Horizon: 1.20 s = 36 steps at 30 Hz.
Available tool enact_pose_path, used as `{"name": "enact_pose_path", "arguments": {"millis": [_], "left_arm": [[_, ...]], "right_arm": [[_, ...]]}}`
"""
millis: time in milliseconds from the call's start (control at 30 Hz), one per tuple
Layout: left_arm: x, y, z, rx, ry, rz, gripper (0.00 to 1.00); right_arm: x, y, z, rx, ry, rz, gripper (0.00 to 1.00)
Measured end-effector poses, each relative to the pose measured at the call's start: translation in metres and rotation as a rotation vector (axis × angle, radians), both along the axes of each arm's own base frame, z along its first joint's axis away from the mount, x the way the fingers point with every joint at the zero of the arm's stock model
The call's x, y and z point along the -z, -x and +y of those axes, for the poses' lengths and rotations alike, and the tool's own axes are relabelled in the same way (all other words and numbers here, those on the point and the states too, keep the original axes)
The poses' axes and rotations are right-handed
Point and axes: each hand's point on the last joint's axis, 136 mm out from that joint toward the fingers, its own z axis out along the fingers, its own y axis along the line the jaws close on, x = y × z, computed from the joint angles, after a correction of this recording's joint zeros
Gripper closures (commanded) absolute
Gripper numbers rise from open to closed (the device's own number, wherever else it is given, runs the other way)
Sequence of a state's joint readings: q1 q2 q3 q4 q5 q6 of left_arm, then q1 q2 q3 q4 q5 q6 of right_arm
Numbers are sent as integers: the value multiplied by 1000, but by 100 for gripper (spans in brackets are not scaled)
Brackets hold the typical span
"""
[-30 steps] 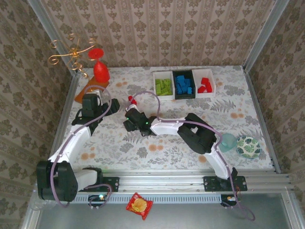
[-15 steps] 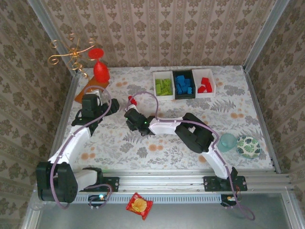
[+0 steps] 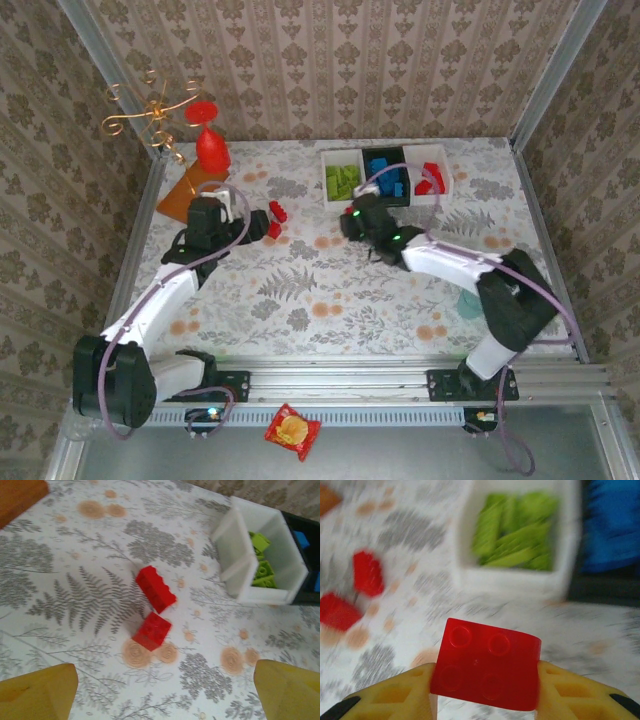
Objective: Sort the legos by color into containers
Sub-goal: Place the lego in the container, then pick up the lego from the middle-left of the table.
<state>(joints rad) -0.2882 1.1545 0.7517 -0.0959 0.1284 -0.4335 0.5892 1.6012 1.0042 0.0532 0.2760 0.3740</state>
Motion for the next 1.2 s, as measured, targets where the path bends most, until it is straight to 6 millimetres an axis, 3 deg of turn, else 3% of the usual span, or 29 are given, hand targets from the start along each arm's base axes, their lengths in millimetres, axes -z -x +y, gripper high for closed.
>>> {"name": "enact_pose_path", "arguments": {"millis": [133,300,400,500,600,733,867,1000,1100,1200], "left_arm": [[-4,5,-21,59,6,-13,8],[-13,9,-39,113,9,-40,8],[-16,11,-45,130,9,-48,8],[-16,12,-47,136,6,-48,8],[-16,13,-49,144,-1,-52,8],[-16,14,-50,147,-15,-58,8],[-16,14,-49,149,-24,-61,7],[-16,13,-47,138,-34,-64,5],[-15,12,-44,125,-42,-66,5],[-10,7,-33,89,-50,-56,5]], "right_arm": [[-24,-27,-74,177,-54,-43,57],[-13,-58,-152,370,-92,-11,57],[-2,-83,-182,452,-111,11,57],[11,-110,-196,491,-132,39,56],[25,-135,-202,507,-151,69,48],[32,-154,-205,513,-144,94,37],[20,-157,-204,506,-146,83,27],[2,-147,-197,478,-158,62,23],[-13,-121,-175,414,-156,43,21],[-25,-96,-116,266,-146,16,18]]}}
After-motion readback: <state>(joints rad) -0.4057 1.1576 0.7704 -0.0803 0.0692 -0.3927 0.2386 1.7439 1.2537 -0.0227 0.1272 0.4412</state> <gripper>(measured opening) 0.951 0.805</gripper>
